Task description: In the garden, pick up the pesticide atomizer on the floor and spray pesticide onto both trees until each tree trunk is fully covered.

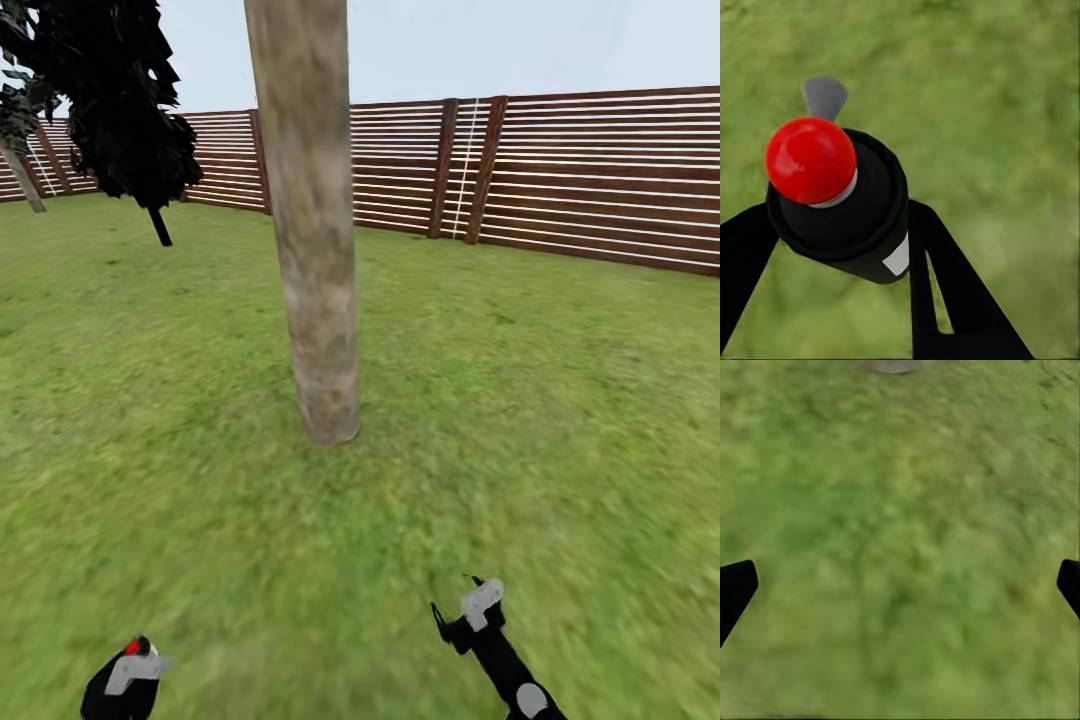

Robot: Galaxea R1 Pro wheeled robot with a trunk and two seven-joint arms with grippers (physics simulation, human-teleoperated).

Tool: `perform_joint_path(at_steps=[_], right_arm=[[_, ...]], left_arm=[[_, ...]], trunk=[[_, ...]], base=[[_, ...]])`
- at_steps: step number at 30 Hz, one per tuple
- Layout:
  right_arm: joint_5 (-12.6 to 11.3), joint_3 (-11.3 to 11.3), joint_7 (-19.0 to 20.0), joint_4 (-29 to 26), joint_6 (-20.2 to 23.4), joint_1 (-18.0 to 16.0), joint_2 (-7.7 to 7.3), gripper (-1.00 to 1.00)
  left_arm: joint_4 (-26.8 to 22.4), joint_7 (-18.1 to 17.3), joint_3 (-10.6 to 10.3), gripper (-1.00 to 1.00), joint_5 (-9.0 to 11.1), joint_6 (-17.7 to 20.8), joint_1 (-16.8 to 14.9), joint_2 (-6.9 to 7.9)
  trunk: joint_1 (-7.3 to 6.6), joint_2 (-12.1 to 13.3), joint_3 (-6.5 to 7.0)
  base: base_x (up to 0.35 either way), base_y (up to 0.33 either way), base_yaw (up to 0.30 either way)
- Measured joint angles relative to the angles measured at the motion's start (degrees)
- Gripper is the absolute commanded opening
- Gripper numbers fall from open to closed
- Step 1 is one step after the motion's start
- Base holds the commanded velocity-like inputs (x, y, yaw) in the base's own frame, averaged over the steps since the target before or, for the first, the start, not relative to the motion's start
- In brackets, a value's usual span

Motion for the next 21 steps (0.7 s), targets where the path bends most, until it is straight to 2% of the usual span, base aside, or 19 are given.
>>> perform_joint_path(at_steps=[1, 2, 4, 5, 6, 8, 9, 10, 11, 12, 15, 20, 21], right_arm=[[1.0, 0.0, 5.2, -0.5, 1.4, -0.5, 0.03, 1.00], [1.6, 0.0, 10.8, -0.8, 2.5, -1.6, 0.03, 1.00], [2.9, 0.0, 22.8, -1.0, 3.6, -4.0, -0.02, 1.00], [3.9, 0.0, 26.9, -1.1, 3.7, -4.7, -0.03, 1.00], [5.3, 0.0, 32.3, -1.1, 3.8, -5.6, -0.03, 1.00], [6.5, 0.0, 38.9, -1.5, 3.9, -6.8, 0.25, 1.00], [6.7, 0.1, 44.7, -3.9, 4.3, -7.3, 0.64, 1.00], [6.8, 0.1, 46.8, -4.8, 4.7, -7.4, 0.81, 1.00], [6.9, 0.1, 48.7, -5.5, 5.0, -7.4, 1.53, 1.00], [7.0, 0.1, 49.2, -5.6, 5.1, -7.5, 1.80, 1.00], [7.0, 0.1, 49.6, -5.7, 5.2, -7.5, 2.05, 1.00], [6.9, 0.1, 49.7, -5.5, 5.2, -7.4, 2.08, 1.00], [7.0, 0.2, 49.7, -5.6, 5.2, -7.5, 2.12, -1.00]], left_arm=[[-1.7, -4.1, -1.7, -1.00, -1.3, 1.4, 0.0, 0.09], [-4.3, -10.2, -3.5, -1.00, -2.6, 4.0, 0.0, 0.24], [-13.0, -28.1, -5.5, -1.00, -5.3, 11.8, 0.0, 0.42], [-16.0, -35.0, -5.7, -1.00, -7.0, 14.6, -0.1, 0.45], [-19.8, -43.8, -5.8, -1.00, -9.7, 17.5, -0.8, 0.38], [-23.3, -56.8, -5.9, -1.00, -14.8, 19.6, -4.0, 0.29], [-24.2, -65.1, -5.9, -1.00, -21.8, 20.1, -7.8, -0.09], [-24.3, -67.3, -5.9, -1.00, -25.1, 20.4, -9.0, -0.25], [-24.3, -69.8, -5.9, -1.00, -29.6, 21.9, -10.3, -0.24], [-24.4, -70.8, -5.9, -1.00, -31.0, 22.8, -10.6, -0.12], [-24.4, -71.8, -5.9, -1.00, -32.3, 23.7, -10.8, 0.05], [-24.2, -71.9, -6.0, -1.00, -32.3, 23.9, -10.6, -0.39], [-23.9, -71.9, -5.9, -1.00, -32.3, 23.8, -10.6, -0.47]], trunk=[[0.00, 0.0, 0.00], [0.00, 0.0, 0.00], [0.00, 0.0, 0.00], [0.00, 0.0, 0.00], [0.00, 0.0, 0.01], [0.00, 0.0, 0.01], [0.00, 0.0, 0.01], [0.00, 0.0, 0.00], [0.00, 0.0, 0.00], [0.00, 0.0, 0.00], [0.00, 0.0, -0.01], [0.00, 0.0, -0.01], [0.00, 0.0, -0.01]], base=[[0.301, -0.122, 0.000], [0.302, -0.116, 0.000], [0.302, -0.109, 0.000], [0.302, -0.102, 0.000], [0.302, -0.101, 0.000], [0.298, -0.073, 0.000], [0.263, -0.024, 0.000], [0.209, -0.008, 0.000], [0.194, -0.004, 0.000], [0.186, -0.003, 0.000], [0.083, -0.001, 0.000], [0.005, 0.000, 0.000], [0.000, 0.000, 0.000]])
